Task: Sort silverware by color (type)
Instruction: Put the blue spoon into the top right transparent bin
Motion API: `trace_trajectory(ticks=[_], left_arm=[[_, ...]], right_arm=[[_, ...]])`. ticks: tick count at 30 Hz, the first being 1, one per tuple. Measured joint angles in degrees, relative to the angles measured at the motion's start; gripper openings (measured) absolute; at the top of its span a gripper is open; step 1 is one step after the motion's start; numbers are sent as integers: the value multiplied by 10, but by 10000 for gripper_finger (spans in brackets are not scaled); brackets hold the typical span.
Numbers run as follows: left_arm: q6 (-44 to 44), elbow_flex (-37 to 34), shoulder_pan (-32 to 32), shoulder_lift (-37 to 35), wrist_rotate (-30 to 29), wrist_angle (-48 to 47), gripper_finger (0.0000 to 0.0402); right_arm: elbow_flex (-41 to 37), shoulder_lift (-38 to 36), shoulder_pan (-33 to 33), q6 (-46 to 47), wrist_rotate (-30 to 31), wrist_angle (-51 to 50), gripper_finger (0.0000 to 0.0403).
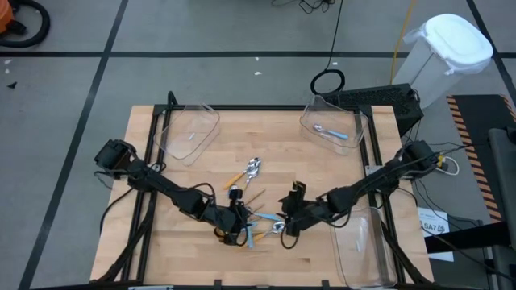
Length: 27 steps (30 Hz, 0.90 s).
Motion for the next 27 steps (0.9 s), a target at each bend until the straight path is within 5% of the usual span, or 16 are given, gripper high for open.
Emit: trace_trajectory(ticks=[10, 17, 27], left_arm=[[13, -44, -52, -102, -62, -43, 174], [3, -113, -52, -116, -67, 47, 174], [3, -117, -49, -116, -67, 73, 175]], right_arm=[[0, 75, -33, 13, -67, 91, 205], [0, 97, -44, 22, -87, 92, 205], [0, 104, -44, 25, -107, 107, 205]])
